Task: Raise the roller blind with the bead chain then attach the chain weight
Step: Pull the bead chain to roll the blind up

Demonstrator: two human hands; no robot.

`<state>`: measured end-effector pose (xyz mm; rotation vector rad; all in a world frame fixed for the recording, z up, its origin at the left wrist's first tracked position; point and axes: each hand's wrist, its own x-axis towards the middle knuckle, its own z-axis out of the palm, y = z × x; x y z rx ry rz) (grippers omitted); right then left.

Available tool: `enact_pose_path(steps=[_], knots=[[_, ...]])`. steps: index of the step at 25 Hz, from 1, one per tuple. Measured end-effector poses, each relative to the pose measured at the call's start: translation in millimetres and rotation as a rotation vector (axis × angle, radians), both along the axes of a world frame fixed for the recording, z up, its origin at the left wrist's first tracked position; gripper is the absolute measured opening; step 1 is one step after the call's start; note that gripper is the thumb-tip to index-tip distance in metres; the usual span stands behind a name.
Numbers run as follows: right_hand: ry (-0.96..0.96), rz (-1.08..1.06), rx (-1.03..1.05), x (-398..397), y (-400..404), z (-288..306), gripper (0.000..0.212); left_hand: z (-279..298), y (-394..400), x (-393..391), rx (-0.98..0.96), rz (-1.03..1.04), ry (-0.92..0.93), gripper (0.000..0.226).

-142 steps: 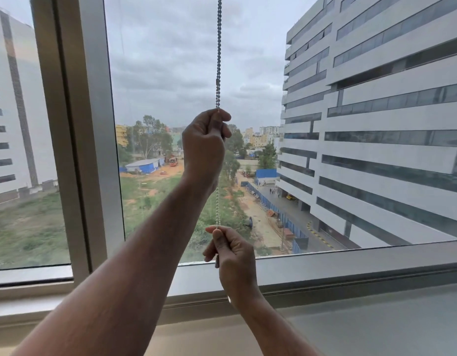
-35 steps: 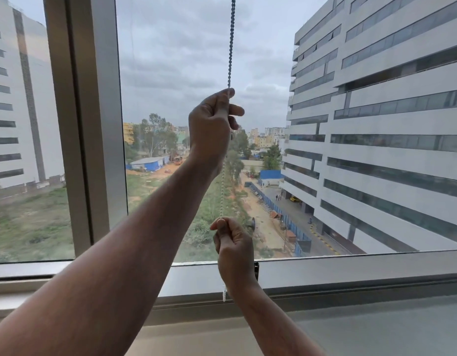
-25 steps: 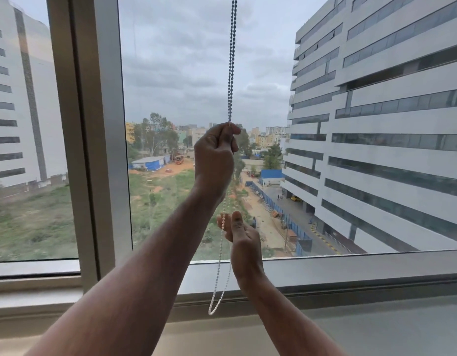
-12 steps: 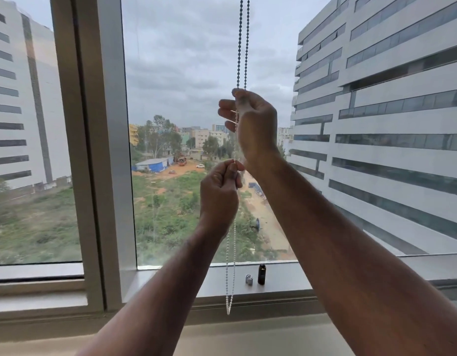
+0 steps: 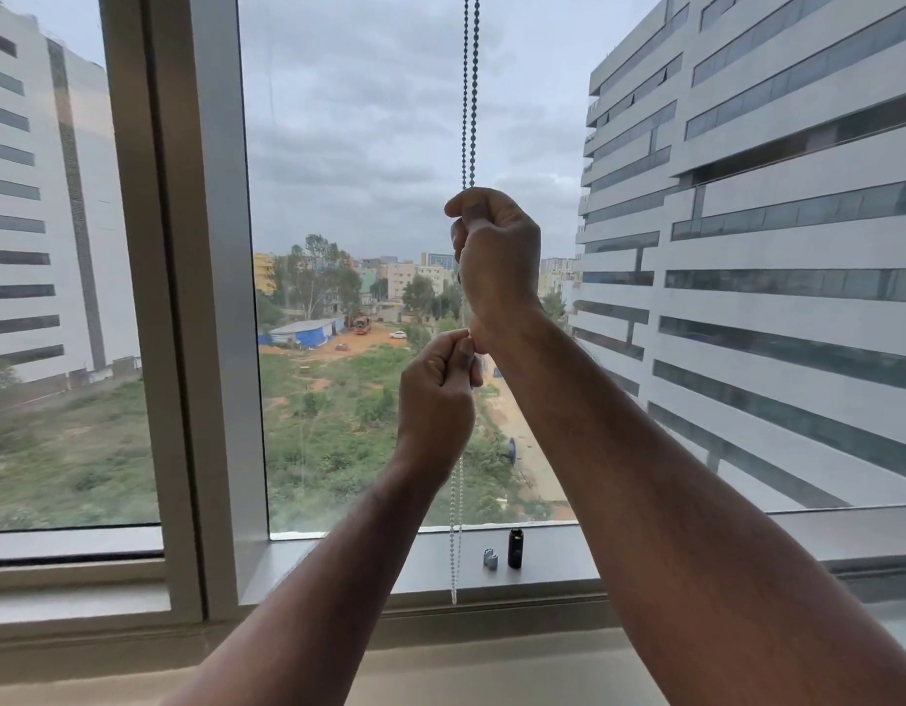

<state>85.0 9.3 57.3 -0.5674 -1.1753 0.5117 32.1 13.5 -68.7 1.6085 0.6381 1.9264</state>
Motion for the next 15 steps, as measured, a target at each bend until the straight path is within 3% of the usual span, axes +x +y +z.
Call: enact_pose_path(steps=[10, 15], knots=[[-0.051, -0.009, -0.026, 17, -6, -4, 0.037, -2, -2, 13, -0.014, 0.013, -0.011, 0.029], [-0.094, 0.094, -0.053, 28, -13, -14, 0.025, 5, -4, 17, -0.066, -0.005, -0.062, 0.026]])
